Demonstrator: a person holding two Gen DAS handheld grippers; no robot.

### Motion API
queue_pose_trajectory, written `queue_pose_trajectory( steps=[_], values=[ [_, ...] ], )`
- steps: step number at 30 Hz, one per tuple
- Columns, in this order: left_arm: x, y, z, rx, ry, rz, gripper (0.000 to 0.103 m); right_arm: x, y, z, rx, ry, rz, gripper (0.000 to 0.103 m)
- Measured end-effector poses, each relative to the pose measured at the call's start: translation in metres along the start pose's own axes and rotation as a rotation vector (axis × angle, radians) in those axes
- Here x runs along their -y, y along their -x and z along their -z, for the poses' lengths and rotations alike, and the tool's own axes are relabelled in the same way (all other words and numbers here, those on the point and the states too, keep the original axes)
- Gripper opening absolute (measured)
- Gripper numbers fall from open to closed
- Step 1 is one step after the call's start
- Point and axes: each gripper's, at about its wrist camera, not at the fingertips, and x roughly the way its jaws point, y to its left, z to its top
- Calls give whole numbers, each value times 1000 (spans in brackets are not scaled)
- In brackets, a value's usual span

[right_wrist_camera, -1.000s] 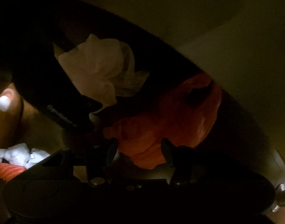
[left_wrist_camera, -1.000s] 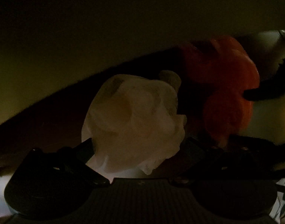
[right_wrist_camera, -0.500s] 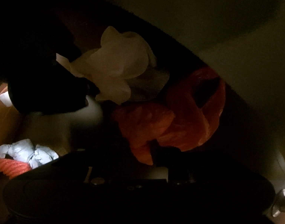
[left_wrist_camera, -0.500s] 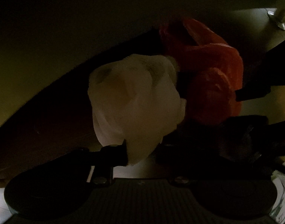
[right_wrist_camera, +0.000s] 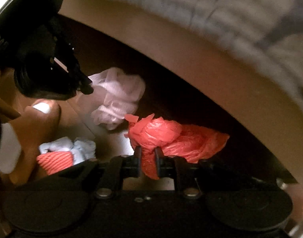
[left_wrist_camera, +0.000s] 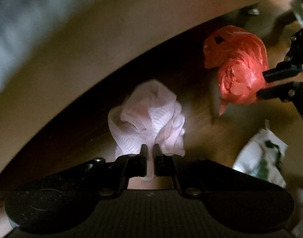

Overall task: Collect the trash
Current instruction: 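Grasp the pink bath puff with the left tool while the right tool grasps the red bag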

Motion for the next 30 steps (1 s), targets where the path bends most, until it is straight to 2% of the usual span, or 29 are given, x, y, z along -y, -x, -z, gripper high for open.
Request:
queue_pose_trajectory(
  steps=[2,5,10,13,15,18,21,25,26,27,28,29,30],
  values=[
    [6,22,-2,9,-49,-1,4,1,26,8,19,-29,6,11],
    [9,57,-10,30,-64,21,2,7,64,18,47,-92,15,8],
    [22,126,-20,107,-107,8,2,11,132,29,123,-174,29,7],
    [21,140,-25,107,-66,16,2,10,166,39,176,-208,25,7],
    [22,149,-27,83,-8,51,3,8,181,50,202,-249,20,7],
    [26,141,-14,71,70,70,3,7,190,71,218,-334,3,7],
    [27,128,-12,24,151,90,3,4,180,81,203,-357,-5,7],
    [35,93,-15,-61,170,93,9,12,159,83,202,-370,-14,7],
    [35,82,-19,-91,179,100,16,15,153,83,195,-377,-20,7],
    [37,65,-19,-115,196,113,29,18,149,84,188,-384,-27,7],
    [35,52,-21,-144,235,123,37,23,147,86,181,-392,-32,7],
    [30,47,-20,-165,279,121,61,27,141,85,171,-403,-39,7],
    [27,38,-20,-180,326,123,75,30,139,86,163,-418,-45,7]
  ],
)
